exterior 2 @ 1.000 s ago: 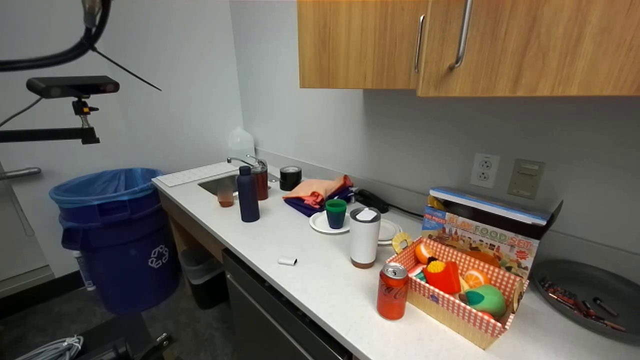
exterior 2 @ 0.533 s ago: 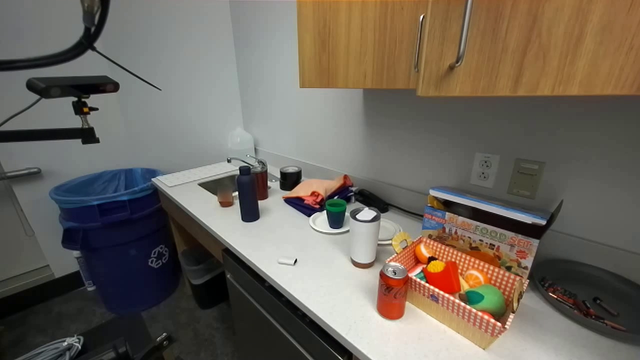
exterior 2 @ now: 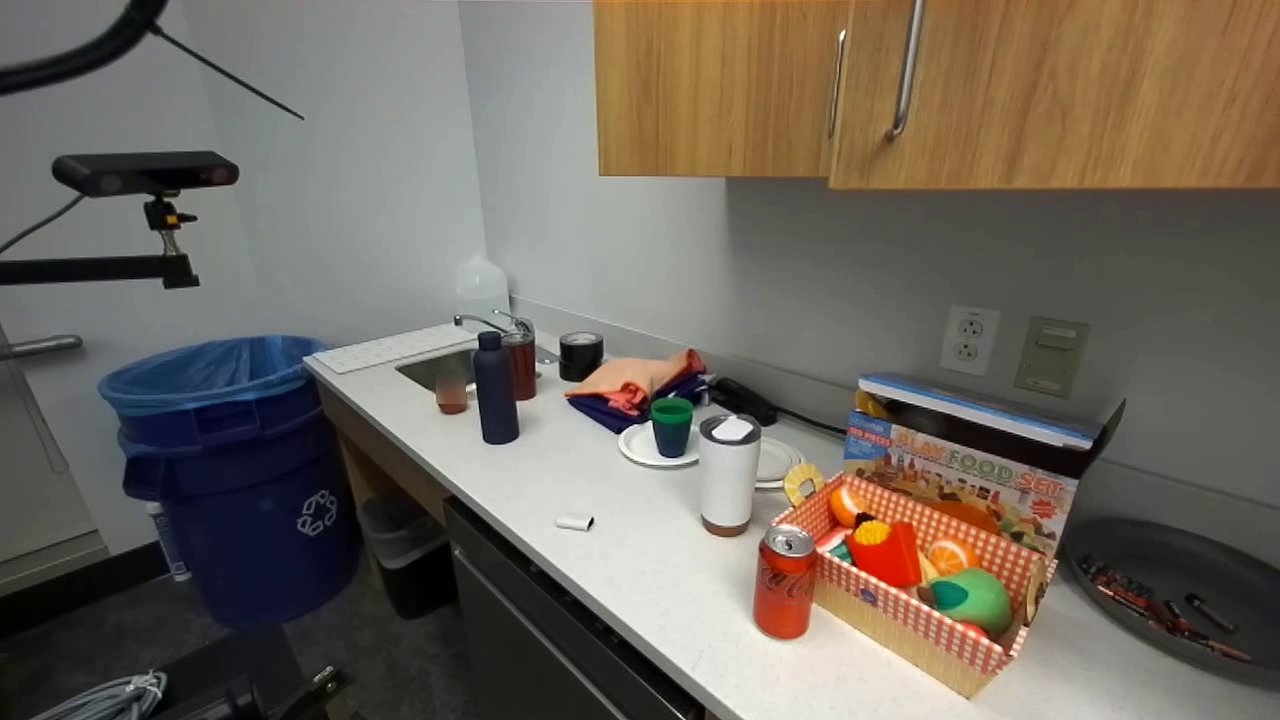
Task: Close the drawer
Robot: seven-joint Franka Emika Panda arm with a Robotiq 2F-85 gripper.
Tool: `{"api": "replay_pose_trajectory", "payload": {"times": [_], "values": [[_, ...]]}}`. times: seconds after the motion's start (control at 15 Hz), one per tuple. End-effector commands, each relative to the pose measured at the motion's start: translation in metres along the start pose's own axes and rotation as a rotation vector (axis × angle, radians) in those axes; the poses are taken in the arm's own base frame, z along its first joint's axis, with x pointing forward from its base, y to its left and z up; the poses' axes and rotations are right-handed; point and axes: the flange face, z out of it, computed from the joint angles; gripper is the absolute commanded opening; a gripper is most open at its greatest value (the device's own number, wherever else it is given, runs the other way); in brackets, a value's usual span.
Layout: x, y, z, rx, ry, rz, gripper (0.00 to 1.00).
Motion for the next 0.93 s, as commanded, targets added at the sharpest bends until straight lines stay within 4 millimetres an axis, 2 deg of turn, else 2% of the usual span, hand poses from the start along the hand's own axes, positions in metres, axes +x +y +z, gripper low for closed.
{"api": "replay_pose_trajectory", "payload": {"times": [0.0, 0.2, 0.6, 0.87], "values": [[0.039, -0.003, 0.011, 0.045, 0.11, -0.059, 1.0], [0.061, -0.003, 0.032, 0.059, 0.151, -0.051, 1.0], [0.094, -0.003, 0.09, 0.076, 0.16, -0.014, 1.0], [0.097, -0.001, 0.102, 0.048, 0.088, 0.001, 1.0]]}}
